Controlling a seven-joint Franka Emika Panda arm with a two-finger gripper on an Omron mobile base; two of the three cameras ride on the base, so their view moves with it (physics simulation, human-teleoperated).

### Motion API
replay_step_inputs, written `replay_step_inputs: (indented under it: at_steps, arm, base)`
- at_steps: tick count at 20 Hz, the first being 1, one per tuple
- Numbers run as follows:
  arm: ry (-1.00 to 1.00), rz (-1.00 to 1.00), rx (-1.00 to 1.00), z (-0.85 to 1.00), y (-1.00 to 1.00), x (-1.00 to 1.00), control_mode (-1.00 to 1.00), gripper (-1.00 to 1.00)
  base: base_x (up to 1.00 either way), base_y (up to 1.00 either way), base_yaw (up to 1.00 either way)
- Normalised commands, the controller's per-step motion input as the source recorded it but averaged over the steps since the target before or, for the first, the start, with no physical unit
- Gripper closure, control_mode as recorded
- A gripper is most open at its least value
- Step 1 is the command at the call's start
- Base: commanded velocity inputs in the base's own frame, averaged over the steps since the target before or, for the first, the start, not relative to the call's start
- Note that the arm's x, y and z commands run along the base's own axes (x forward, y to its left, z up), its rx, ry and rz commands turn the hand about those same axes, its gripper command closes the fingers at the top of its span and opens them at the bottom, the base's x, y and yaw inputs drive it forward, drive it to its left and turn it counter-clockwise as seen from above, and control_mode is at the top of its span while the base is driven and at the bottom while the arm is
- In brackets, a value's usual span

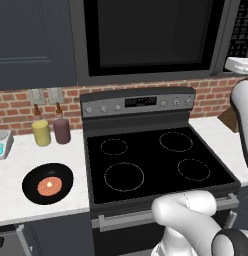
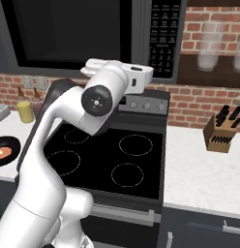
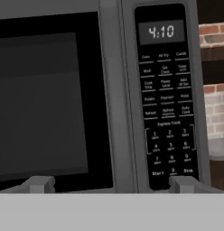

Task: Open the microwave, place the bowl with waffle inside the microwave, then close the microwave door and turn it on.

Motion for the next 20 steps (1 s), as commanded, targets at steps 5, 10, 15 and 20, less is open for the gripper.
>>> replay_step_inputs:
  at_steps: [5,10,15,20]
  arm:
    - [0.0,0.0,0.0,0.09,-0.14,0.14,-1.0,-1.0]
    - [0.0,0.0,0.0,0.08,-0.07,0.25,-1.0,-1.0]
    - [0.0,0.02,0.0,0.01,-0.01,0.48,-1.0,-1.0]
    - [0.09,0.04,0.0,0.0,0.0,0.66,-1.0,-1.0]
  base:
    - [0.0,0.0,0.0]
    - [0.0,0.0,0.0]
    - [0.0,0.0,0.0]
    - [0.0,0.0,0.0]
